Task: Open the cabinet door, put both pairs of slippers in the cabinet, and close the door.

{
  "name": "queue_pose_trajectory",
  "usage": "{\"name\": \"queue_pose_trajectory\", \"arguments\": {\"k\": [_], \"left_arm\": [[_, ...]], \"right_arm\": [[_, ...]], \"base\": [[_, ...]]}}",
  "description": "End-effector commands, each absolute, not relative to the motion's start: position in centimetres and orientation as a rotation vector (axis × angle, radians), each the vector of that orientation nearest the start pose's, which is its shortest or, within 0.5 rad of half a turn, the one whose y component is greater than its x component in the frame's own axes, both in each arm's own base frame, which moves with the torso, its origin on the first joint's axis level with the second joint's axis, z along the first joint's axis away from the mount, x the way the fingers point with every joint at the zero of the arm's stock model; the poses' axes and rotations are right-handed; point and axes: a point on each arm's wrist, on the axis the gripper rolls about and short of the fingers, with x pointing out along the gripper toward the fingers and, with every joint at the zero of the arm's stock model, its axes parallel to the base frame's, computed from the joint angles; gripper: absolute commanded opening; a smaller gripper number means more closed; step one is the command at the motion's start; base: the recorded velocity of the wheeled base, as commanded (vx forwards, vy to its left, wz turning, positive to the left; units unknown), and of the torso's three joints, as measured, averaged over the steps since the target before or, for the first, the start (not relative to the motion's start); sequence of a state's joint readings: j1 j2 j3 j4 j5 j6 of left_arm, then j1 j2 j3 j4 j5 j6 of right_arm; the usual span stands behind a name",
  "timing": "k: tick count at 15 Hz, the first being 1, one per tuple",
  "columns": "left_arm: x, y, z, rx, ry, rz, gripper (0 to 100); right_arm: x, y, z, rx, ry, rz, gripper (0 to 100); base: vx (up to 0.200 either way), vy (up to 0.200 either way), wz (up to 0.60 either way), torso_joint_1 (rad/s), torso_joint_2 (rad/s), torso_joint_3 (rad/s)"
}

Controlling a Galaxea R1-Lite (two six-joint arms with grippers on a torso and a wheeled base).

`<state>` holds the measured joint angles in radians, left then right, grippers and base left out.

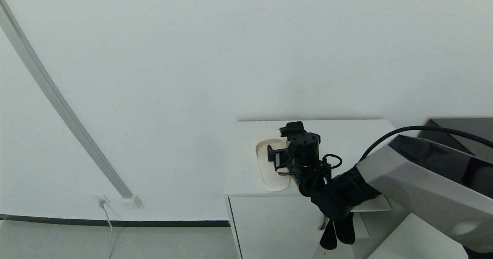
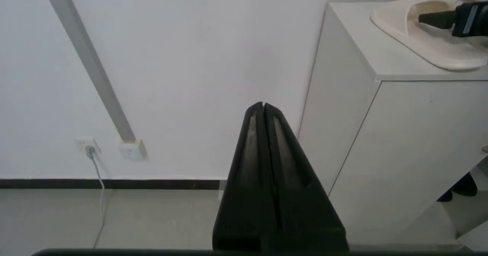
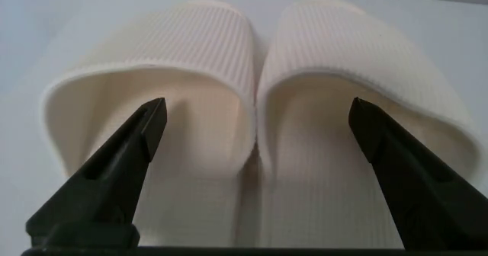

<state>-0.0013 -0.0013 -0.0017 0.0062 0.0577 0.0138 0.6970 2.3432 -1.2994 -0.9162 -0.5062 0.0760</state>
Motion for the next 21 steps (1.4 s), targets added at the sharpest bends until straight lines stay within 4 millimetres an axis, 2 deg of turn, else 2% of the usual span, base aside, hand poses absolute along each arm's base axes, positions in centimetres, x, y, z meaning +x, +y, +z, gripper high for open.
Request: {"name": "queue_pose_trajectory", "arguments": {"k": [1, 5, 6, 12, 14, 16, 18, 19, 21], "left_arm": [[-2.3, 0.1, 7.5, 0.014, 0.005, 0.057, 0], [-2.3, 0.1, 7.5, 0.014, 0.005, 0.057, 0], [-2.3, 0.1, 7.5, 0.014, 0.005, 0.057, 0], [-2.3, 0.1, 7.5, 0.014, 0.005, 0.057, 0], [-2.3, 0.1, 7.5, 0.014, 0.005, 0.057, 0], [-2.3, 0.1, 7.5, 0.014, 0.005, 0.057, 0], [-2.3, 0.1, 7.5, 0.014, 0.005, 0.057, 0], [-2.3, 0.1, 7.5, 0.014, 0.005, 0.057, 0], [-2.3, 0.1, 7.5, 0.014, 0.005, 0.058, 0]], "right_arm": [[36.6, 29.1, 8.5, 0.002, 0.109, 0.186, 100], [37.9, 29.2, 8.6, 0.02, 0.084, 0.172, 100], [37.9, 29.2, 8.7, 0.021, 0.082, 0.172, 0], [37.9, 29.1, 8.9, 0.025, 0.076, 0.172, 0], [37.4, 28.8, 10.0, 0.033, 0.065, 0.174, 0], [35.9, 27.7, 11.7, 0.035, 0.065, 0.189, 0], [33.3, 25.8, 13.8, 0.033, 0.073, 0.244, 0], [32.4, 25.3, 14.3, 0.032, 0.079, 0.261, 0], [29.1, 23.6, 15.5, 0.029, 0.096, 0.292, 0]], "base": [[0.0, 0.0, 0.0, 0.0, 0.0, 0.0], [0.0, 0.0, 0.0, 0.0, 0.0, 0.0], [0.0, 0.0, 0.0, 0.0, 0.0, 0.0], [0.0, 0.0, 0.0, 0.0, 0.0, 0.0], [0.0, 0.0, 0.0, 0.0, 0.0, 0.0], [0.0, 0.0, 0.0, 0.0, 0.0, 0.0], [0.0, 0.0, 0.0, 0.0, 0.0, 0.0], [0.0, 0.0, 0.0, 0.0, 0.0, 0.0], [0.0, 0.0, 0.0, 0.0, 0.0, 0.0]]}}
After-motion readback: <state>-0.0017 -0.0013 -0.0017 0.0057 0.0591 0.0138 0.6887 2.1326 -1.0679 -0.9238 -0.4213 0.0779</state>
